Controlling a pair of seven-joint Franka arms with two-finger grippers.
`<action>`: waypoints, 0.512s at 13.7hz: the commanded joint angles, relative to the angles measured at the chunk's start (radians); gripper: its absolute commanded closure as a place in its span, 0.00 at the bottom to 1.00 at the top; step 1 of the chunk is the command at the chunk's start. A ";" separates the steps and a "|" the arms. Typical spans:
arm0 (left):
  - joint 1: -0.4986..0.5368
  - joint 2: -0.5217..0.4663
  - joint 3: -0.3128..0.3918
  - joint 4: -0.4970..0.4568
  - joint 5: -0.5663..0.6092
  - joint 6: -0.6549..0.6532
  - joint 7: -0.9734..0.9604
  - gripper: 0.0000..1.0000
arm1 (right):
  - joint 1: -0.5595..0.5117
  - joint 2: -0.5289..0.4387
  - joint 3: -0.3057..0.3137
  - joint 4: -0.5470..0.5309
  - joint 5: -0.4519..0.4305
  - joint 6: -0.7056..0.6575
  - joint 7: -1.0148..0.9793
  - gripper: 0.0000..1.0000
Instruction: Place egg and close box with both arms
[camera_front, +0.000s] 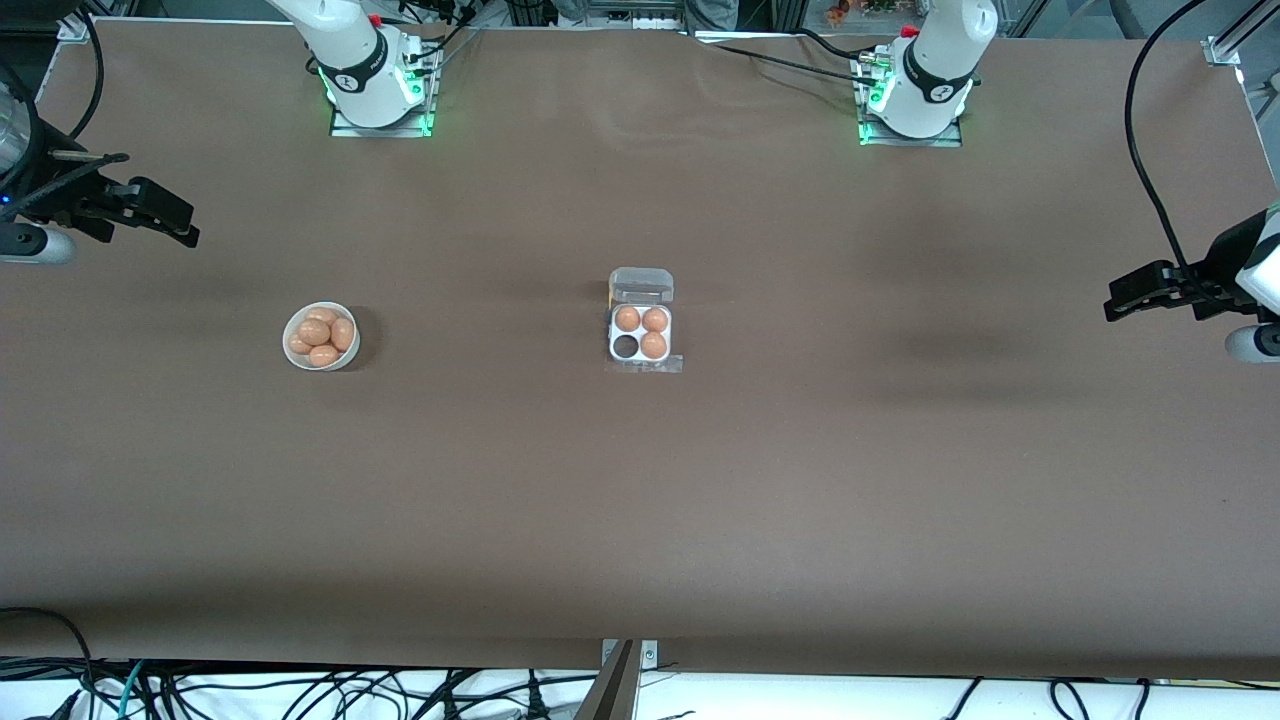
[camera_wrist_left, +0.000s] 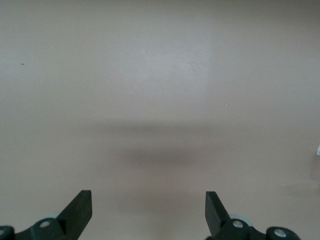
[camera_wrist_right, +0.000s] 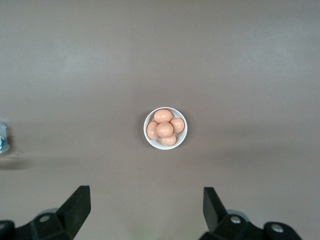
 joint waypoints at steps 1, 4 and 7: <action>-0.002 0.012 0.008 0.028 -0.003 -0.008 0.010 0.00 | -0.006 -0.005 0.007 0.005 0.001 -0.014 -0.006 0.00; -0.002 0.012 0.008 0.028 -0.006 -0.008 0.010 0.00 | -0.006 -0.006 0.007 0.004 0.001 -0.014 -0.006 0.00; -0.007 0.012 0.006 0.028 -0.003 -0.008 0.009 0.00 | -0.006 -0.005 0.007 0.005 0.001 -0.014 -0.006 0.00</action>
